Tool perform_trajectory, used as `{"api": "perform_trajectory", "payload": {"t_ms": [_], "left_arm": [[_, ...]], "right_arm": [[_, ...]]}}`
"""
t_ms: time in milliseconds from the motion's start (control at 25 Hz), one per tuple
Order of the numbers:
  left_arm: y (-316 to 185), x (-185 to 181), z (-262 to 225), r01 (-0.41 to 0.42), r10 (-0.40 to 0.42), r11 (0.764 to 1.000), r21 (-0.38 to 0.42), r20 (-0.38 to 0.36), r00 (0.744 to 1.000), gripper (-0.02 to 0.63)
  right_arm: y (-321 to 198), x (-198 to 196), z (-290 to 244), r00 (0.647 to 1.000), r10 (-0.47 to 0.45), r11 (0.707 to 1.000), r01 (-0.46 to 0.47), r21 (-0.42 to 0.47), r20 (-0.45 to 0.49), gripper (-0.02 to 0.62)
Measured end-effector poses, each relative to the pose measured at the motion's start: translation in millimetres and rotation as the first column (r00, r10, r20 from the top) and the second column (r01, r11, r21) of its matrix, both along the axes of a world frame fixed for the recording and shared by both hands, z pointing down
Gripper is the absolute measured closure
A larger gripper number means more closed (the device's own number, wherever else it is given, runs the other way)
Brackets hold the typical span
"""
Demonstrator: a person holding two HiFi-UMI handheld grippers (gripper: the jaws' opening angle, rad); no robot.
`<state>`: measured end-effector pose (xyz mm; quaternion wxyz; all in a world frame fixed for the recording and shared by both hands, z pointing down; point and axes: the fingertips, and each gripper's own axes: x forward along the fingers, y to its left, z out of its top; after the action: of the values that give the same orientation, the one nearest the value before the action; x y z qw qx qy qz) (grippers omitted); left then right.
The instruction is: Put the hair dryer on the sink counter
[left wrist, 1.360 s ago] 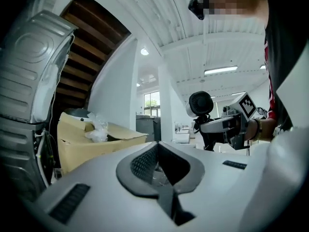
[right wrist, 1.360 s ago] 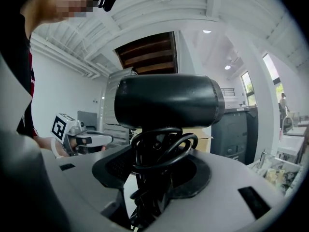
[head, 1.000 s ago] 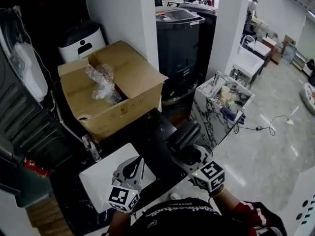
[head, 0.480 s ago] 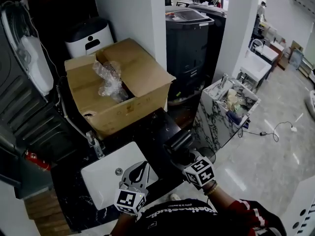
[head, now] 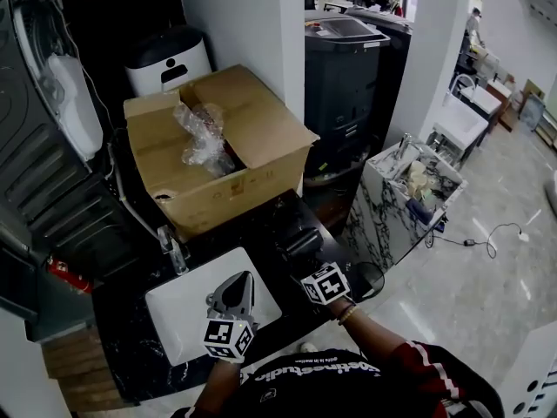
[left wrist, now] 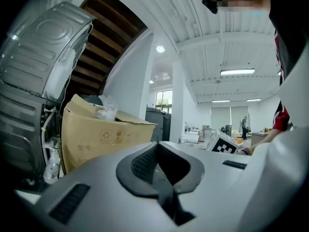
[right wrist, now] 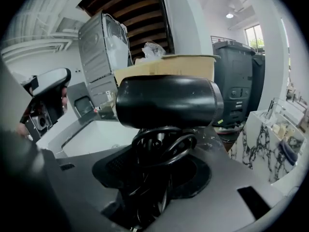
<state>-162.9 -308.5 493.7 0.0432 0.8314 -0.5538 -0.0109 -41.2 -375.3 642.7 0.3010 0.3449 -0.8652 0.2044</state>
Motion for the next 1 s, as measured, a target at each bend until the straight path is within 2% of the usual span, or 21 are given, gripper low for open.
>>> {"api": "perform_trajectory", "payload": {"t_ms": [120, 280, 520, 680, 1000], "left_arm": [[-12.2, -5.1, 10.0, 0.02, -0.021, 1.0, 0.011, 0.067, 0.998, 0.591], [-21.3, -8.9, 15.3, 0.032, -0.032, 0.999, 0.0, 0.042, 0.999, 0.591], [-21.0, -4.7, 24.4, 0.027, -0.026, 0.999, -0.029, 0.026, 0.999, 0.591], [-18.3, -5.1, 26.9, 0.03, -0.029, 0.999, -0.039, 0.019, 0.999, 0.591], [-17.6, -7.1, 32.9, 0.037, -0.035, 0.998, -0.056, 0.033, 0.999, 0.591]], "right_arm": [[-10.3, -7.9, 25.0, 0.999, 0.002, 0.999, -0.004, -0.049, -0.043, 0.357], [-20.2, -12.3, 45.6, 0.994, 0.01, 0.995, -0.021, -0.102, -0.105, 0.357], [-24.0, -13.1, 67.9, 0.986, 0.012, 0.992, -0.032, -0.123, -0.164, 0.357], [-21.4, -8.3, 85.1, 0.982, -0.006, 0.994, -0.016, -0.112, -0.187, 0.36], [-28.8, -12.6, 85.0, 0.98, -0.014, 0.999, 0.004, -0.054, -0.198, 0.357]]}}
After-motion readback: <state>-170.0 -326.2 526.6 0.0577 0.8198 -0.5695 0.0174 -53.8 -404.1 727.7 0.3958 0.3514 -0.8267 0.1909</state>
